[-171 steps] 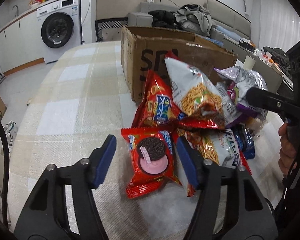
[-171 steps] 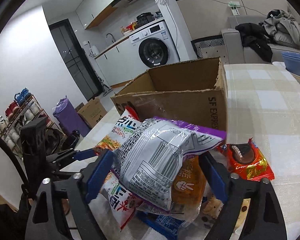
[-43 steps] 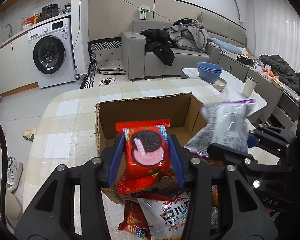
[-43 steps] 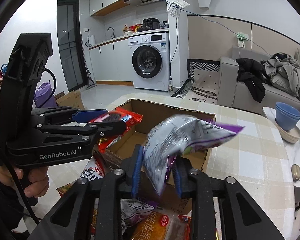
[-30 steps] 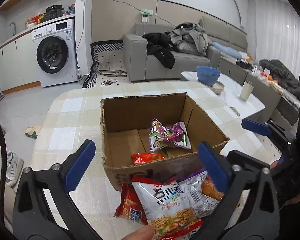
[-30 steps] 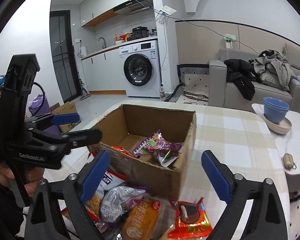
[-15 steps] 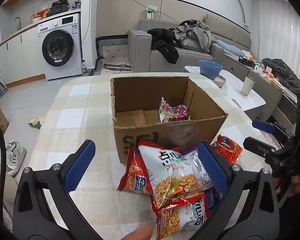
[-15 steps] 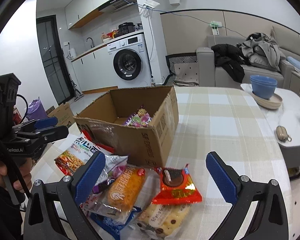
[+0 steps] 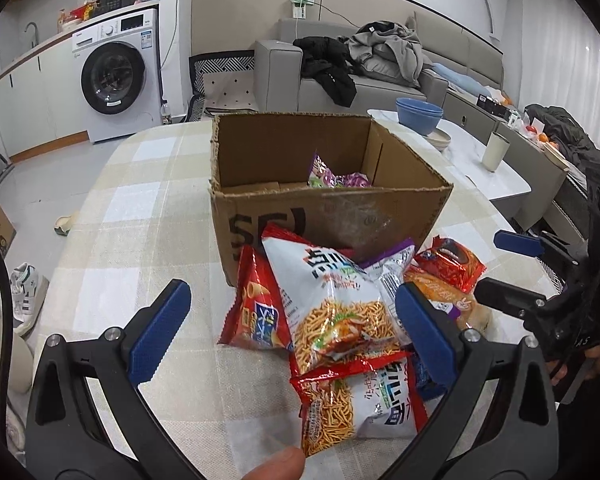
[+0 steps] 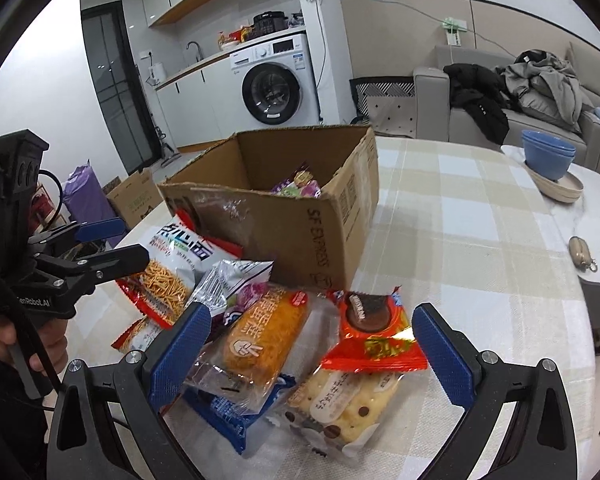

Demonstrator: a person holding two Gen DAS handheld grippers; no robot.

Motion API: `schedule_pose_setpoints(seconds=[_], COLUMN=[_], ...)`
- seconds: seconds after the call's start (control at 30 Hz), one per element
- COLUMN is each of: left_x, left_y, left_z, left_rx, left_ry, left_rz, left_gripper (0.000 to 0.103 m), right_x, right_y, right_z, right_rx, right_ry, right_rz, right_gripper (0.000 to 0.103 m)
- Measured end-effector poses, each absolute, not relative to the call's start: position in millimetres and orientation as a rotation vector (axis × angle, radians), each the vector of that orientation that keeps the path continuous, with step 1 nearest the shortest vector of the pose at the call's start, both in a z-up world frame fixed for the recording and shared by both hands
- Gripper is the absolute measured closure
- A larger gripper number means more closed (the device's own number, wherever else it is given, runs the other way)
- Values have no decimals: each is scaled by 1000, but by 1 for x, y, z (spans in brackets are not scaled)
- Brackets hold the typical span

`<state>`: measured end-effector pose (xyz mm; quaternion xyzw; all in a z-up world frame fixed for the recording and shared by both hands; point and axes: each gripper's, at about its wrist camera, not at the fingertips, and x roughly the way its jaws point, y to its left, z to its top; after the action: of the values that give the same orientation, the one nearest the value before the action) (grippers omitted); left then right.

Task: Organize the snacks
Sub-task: 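Move both open grippers back to the snack pile, then grasp the white noodle-snack bag with the left gripper while the right gripper grasps the orange bread pack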

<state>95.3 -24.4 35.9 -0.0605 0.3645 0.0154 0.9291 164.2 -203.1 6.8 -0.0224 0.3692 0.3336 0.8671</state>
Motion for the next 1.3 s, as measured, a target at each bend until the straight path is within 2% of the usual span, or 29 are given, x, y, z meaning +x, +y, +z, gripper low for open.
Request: schedule_pose_setpoints(seconds=[0.33,0.6,0.77,0.97,1.17,1.23,1.3], left_x=[96,97,97,103,110,112,114], left_y=[-35,-37,-39,-42,-46,-49,-51], left_z=[28,27,27,26,25,23,21], left_rx=[-91,-82,-70,-63,-55,-49,-45], left_ry=[765,773,772,778,797,805,815], left_rz=[34,36,34,30,8,-4,-18], left_gripper=[1,1,1,1,1,4,14], right_x=[157,156,155,147,149,148,148], right_y=[-187,-179,-180,-172,-168,-170,-170], right_z=[-5,-13,-17,-22,-32,-35,-36], right_rx=[-62,-72,-69,-104,-97,-87,-83], right_ry=[826,864,879,893,916,918,919], right_rz=[755,799,822,865,861,862,863], right_gripper=[1,30,31,39,39,39,39])
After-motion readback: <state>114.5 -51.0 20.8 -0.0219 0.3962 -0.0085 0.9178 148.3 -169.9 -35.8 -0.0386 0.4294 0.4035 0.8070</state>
